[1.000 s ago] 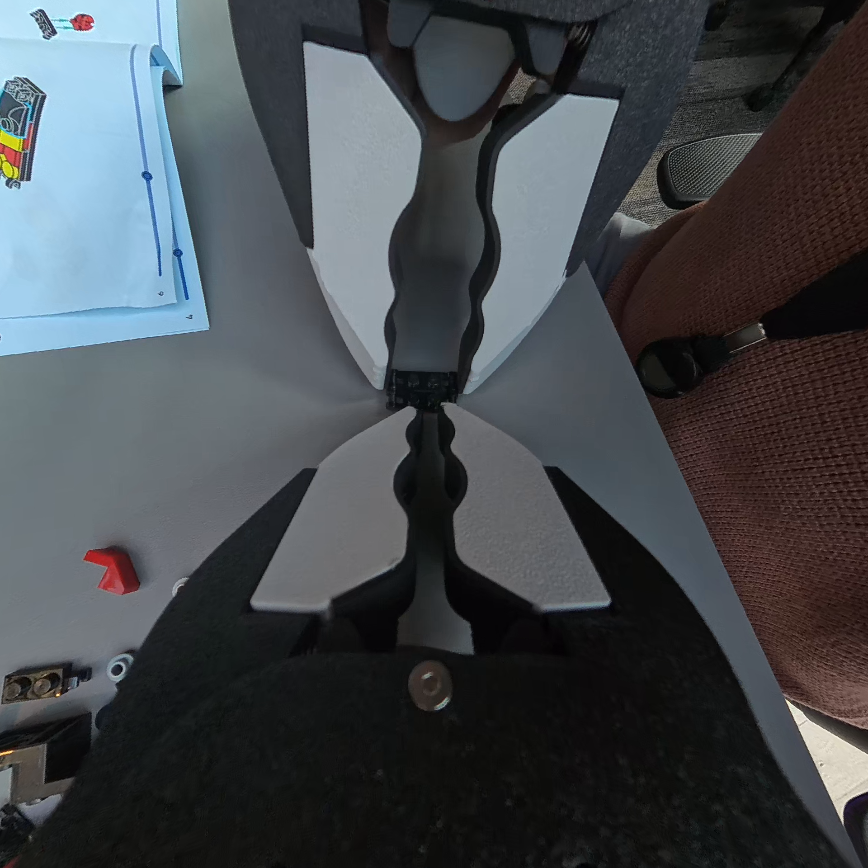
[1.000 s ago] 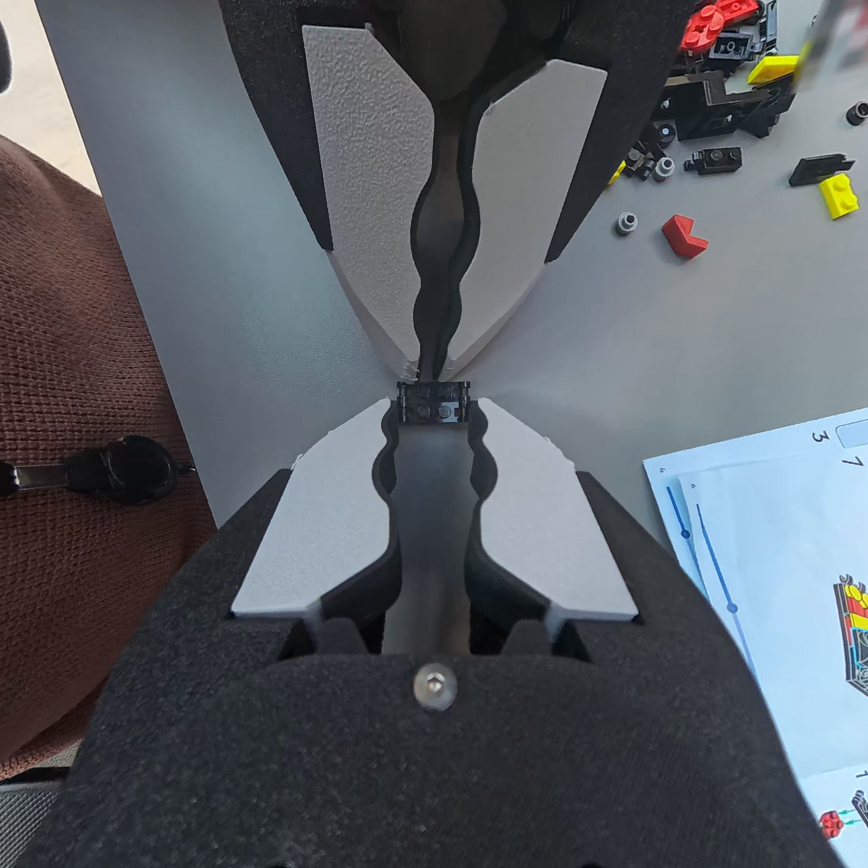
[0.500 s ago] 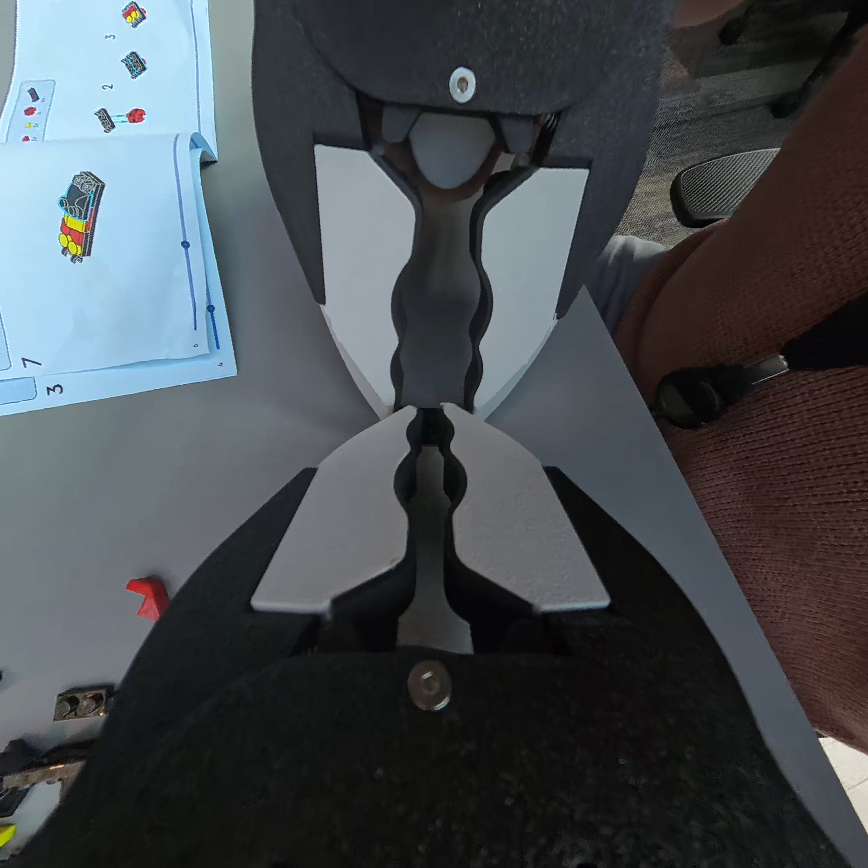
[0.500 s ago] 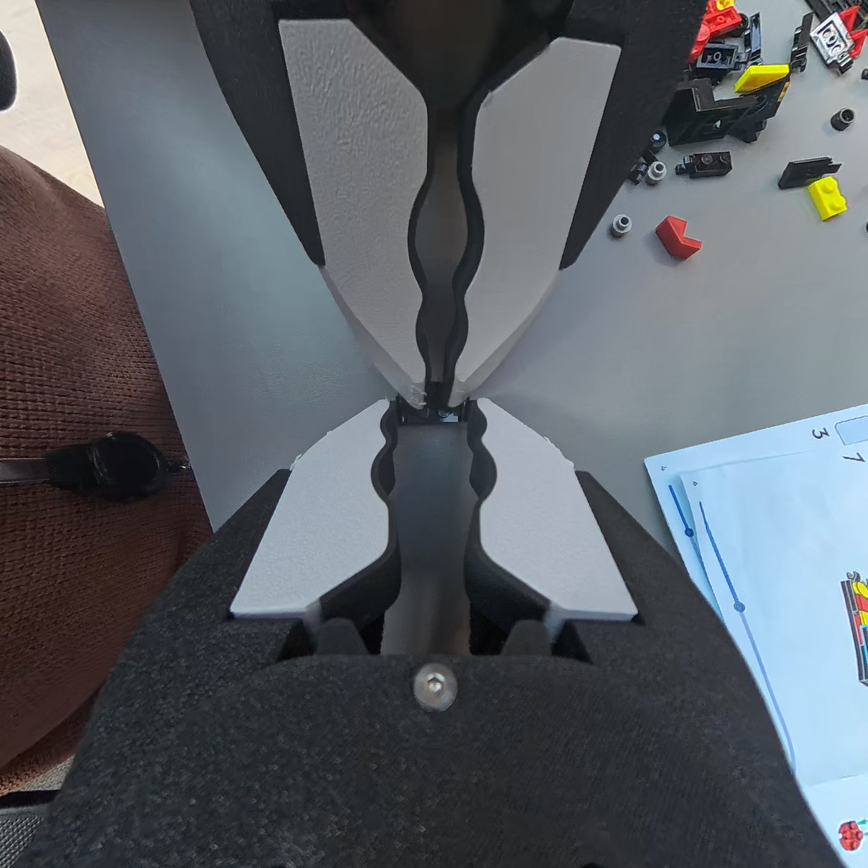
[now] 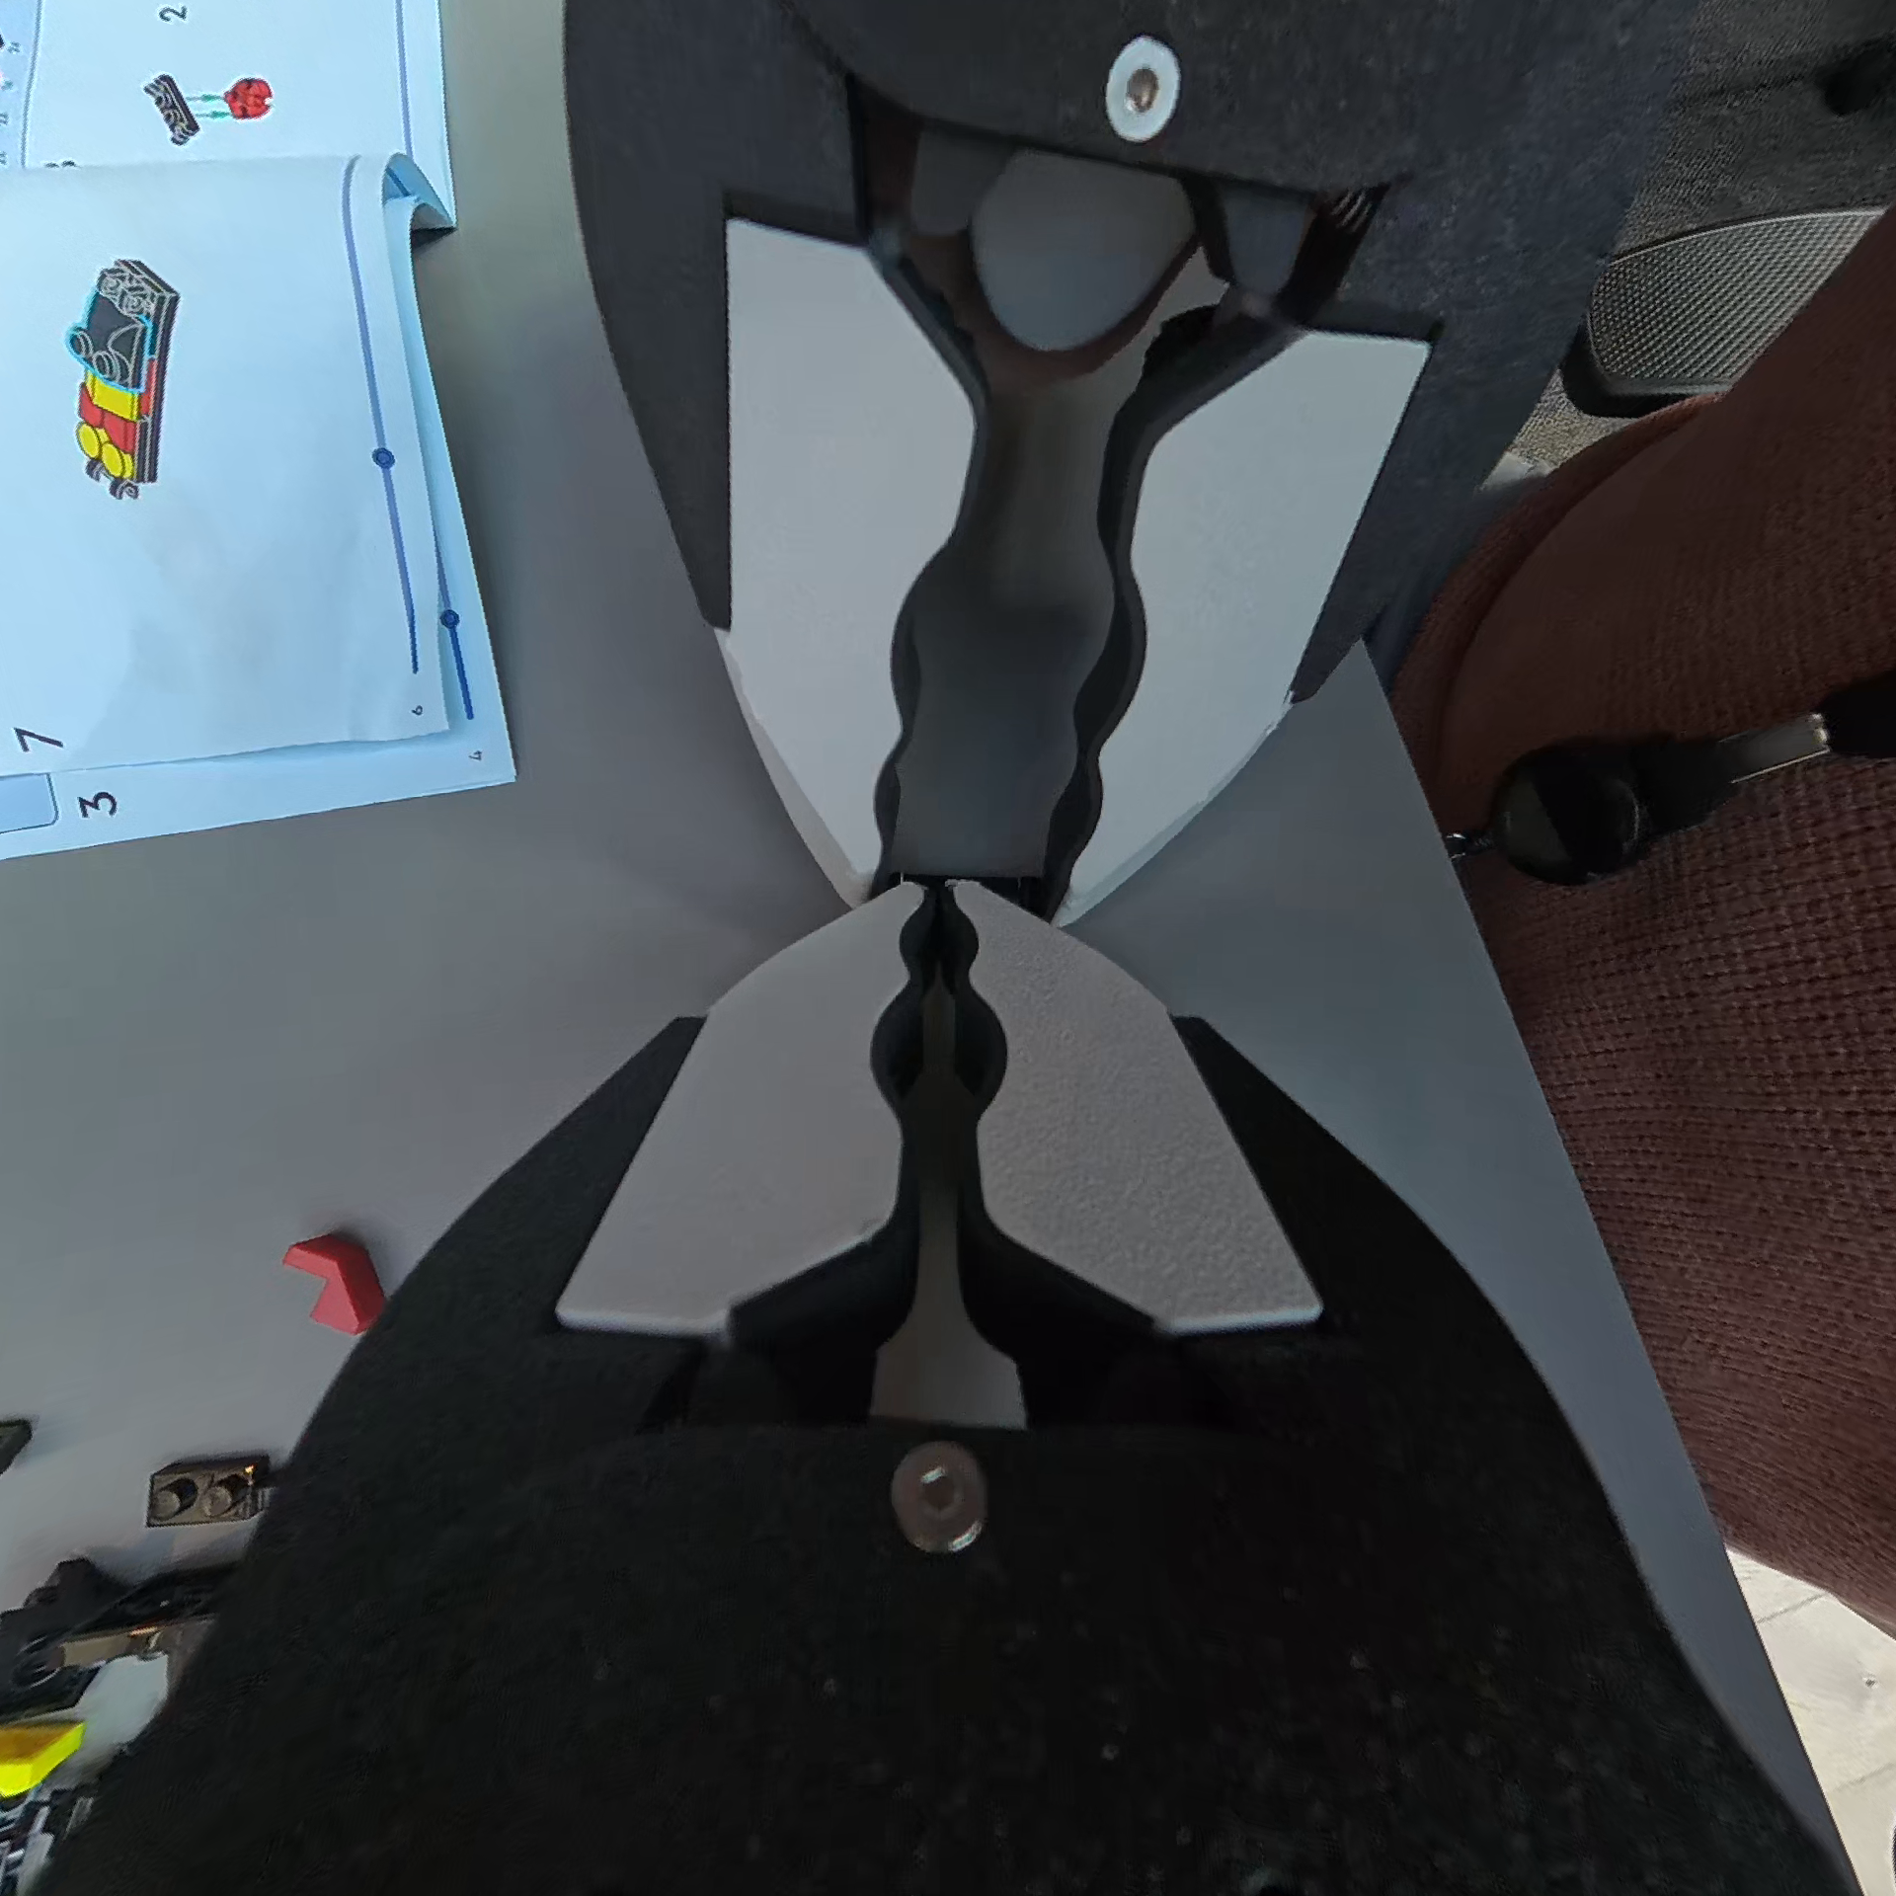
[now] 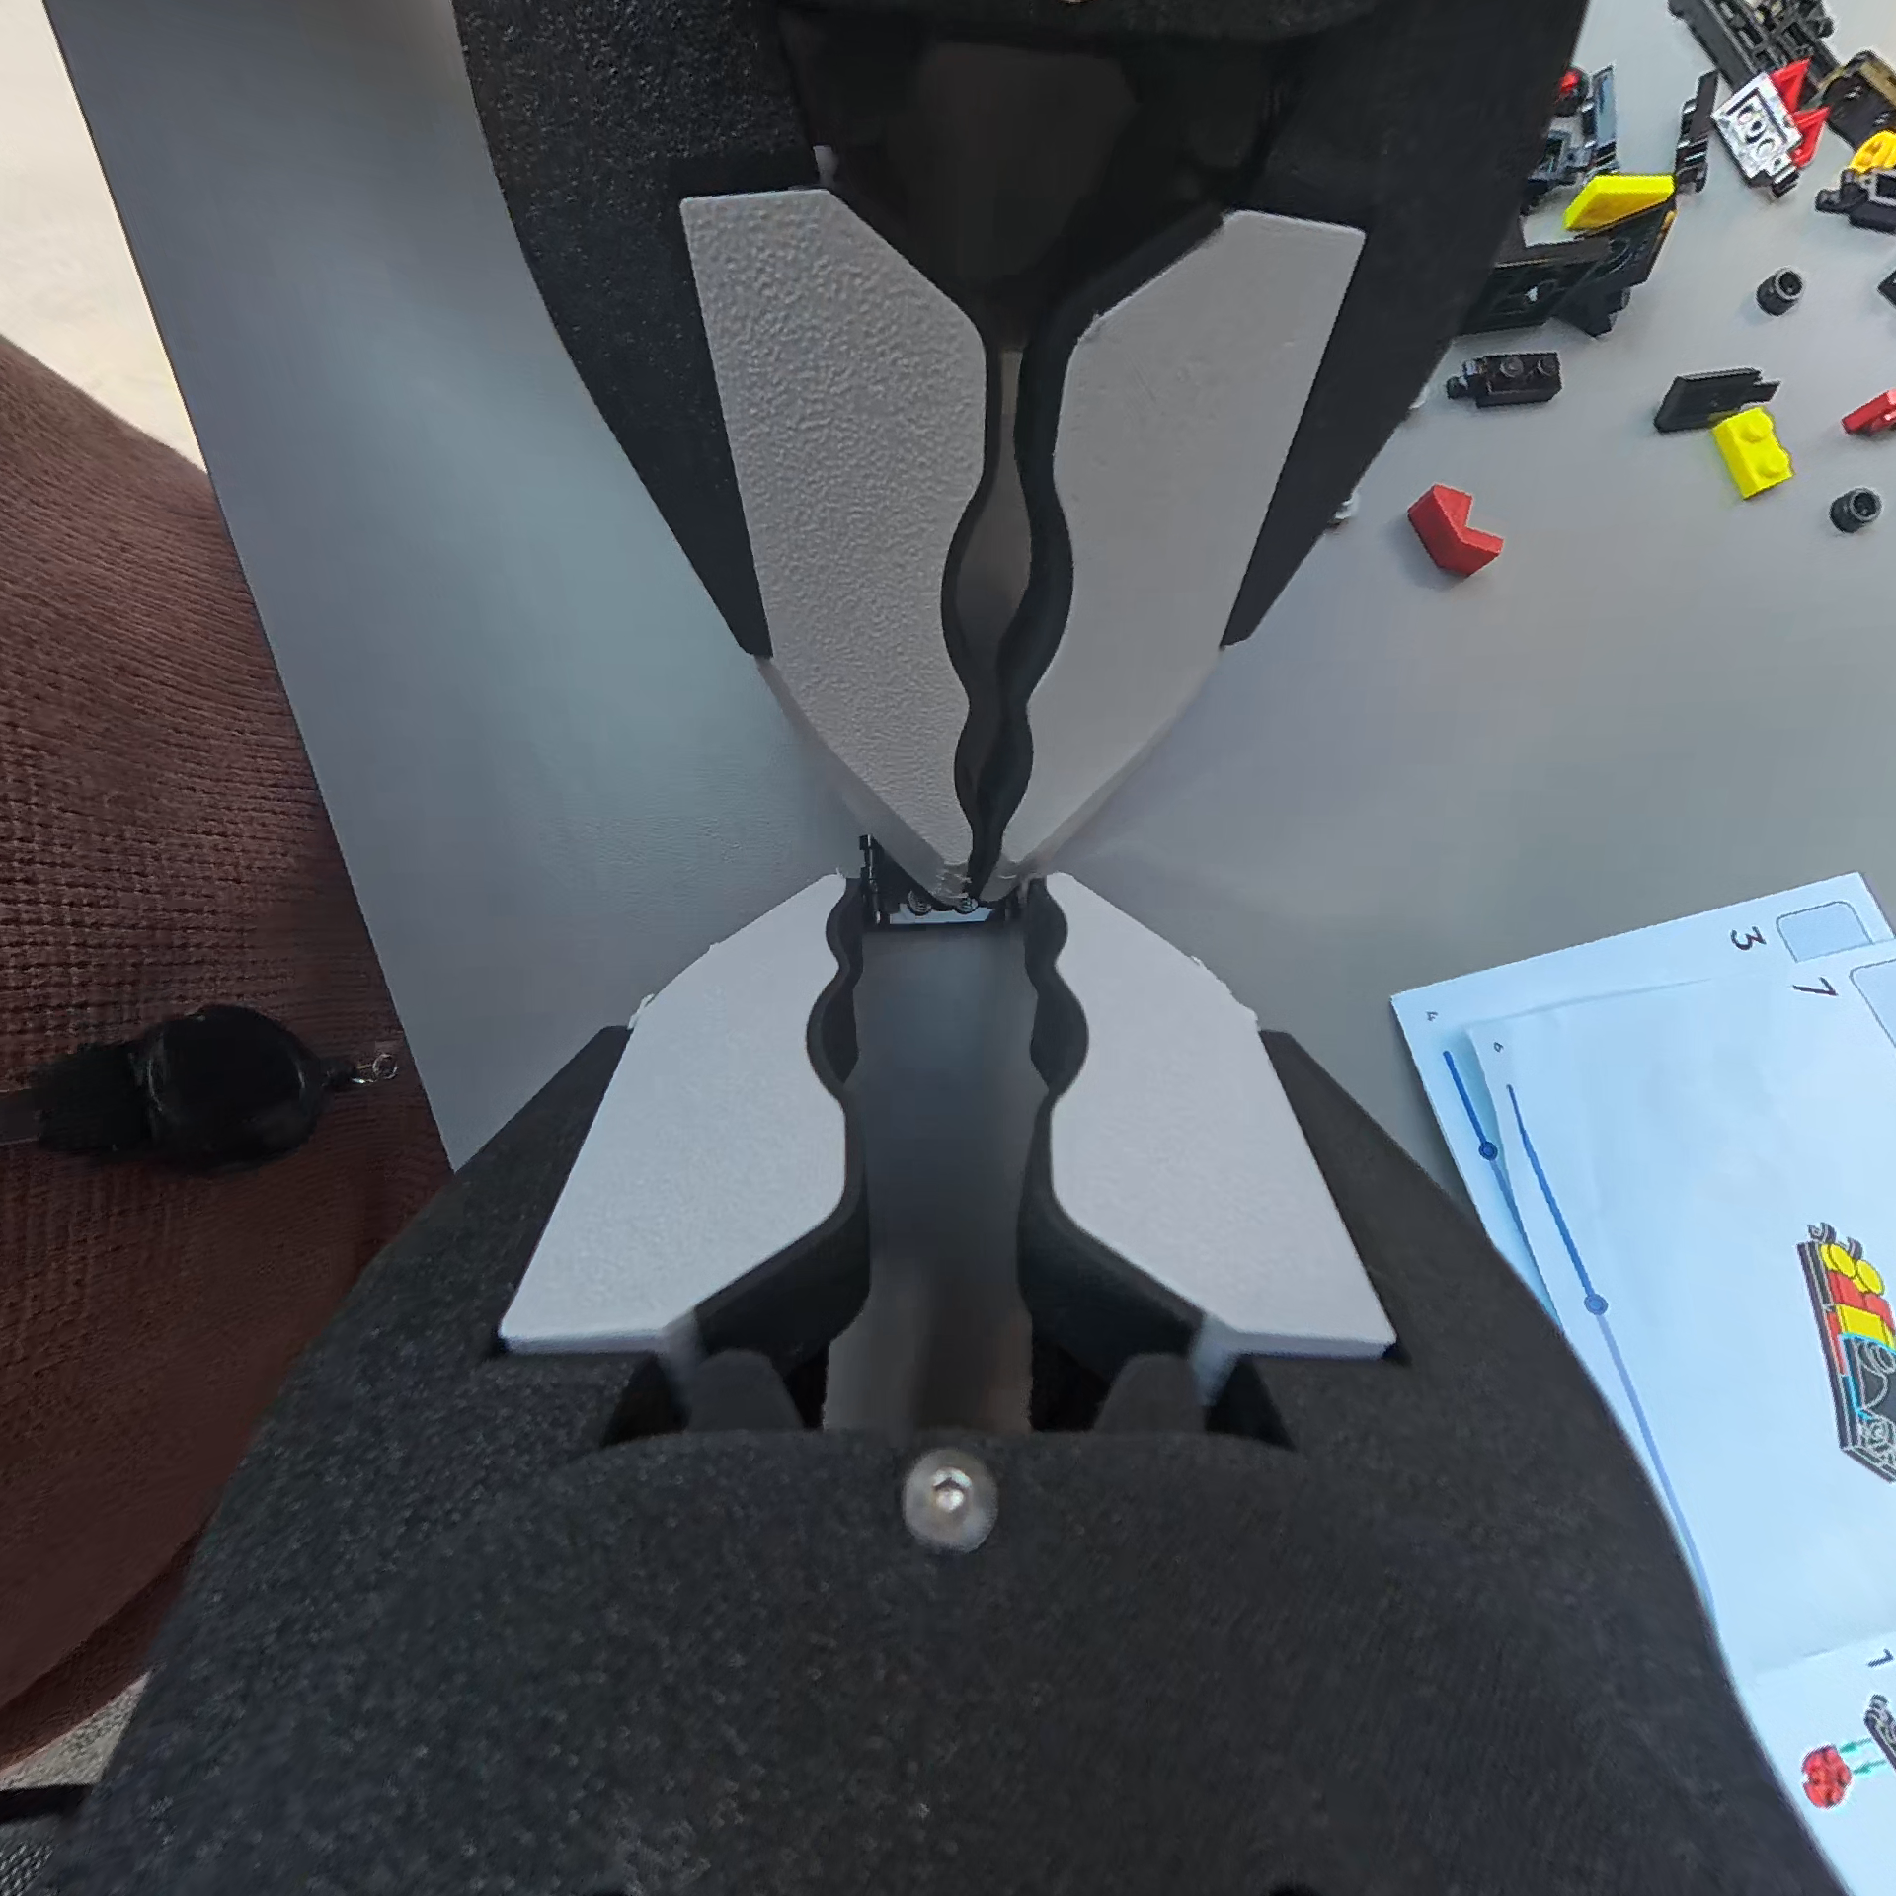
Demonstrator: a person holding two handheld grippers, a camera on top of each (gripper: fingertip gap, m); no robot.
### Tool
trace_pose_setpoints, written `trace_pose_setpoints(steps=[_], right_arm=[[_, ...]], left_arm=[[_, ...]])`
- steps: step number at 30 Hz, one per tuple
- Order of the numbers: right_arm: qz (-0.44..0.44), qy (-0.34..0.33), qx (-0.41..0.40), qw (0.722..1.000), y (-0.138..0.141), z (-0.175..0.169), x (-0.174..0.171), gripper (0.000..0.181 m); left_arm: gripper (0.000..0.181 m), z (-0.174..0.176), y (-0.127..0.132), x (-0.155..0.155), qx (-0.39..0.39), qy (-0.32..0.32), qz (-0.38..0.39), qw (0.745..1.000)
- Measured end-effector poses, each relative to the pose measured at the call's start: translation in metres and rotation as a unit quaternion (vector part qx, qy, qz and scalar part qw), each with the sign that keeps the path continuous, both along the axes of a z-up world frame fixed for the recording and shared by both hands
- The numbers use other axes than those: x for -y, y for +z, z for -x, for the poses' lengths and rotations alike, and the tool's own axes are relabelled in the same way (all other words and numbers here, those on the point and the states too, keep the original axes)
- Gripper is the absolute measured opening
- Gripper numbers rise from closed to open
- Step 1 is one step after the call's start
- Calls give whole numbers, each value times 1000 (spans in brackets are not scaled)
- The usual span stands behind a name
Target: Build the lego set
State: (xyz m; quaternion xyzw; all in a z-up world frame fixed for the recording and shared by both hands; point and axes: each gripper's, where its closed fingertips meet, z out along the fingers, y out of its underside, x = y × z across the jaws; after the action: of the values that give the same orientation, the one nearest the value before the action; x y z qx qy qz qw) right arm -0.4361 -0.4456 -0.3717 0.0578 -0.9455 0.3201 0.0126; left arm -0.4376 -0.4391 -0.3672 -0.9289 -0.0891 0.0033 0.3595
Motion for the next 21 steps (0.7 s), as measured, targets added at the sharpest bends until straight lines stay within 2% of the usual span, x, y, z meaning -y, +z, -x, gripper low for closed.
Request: trace_pose_setpoints(steps=[1,8,14,18,21], right_arm=[[4,-6,-5,1000,1,1,-2,31],[103,-88,-4,991,37,12,-37,35],[223,-190,12,956,78,31,-104,34],[277,-248,22,928,92,44,-148,33],[304,-274,27,912,97,52,-166,32]], left_arm=[[1,0,0,0,-1,0,2,1000],[0,0,0,0,-10,2,19,1000],[0,1,3,3,-6,8,-1,1000],[0,11,33,6,0,54,-95,994],[1,21,56,17,-27,93,-148,984]])
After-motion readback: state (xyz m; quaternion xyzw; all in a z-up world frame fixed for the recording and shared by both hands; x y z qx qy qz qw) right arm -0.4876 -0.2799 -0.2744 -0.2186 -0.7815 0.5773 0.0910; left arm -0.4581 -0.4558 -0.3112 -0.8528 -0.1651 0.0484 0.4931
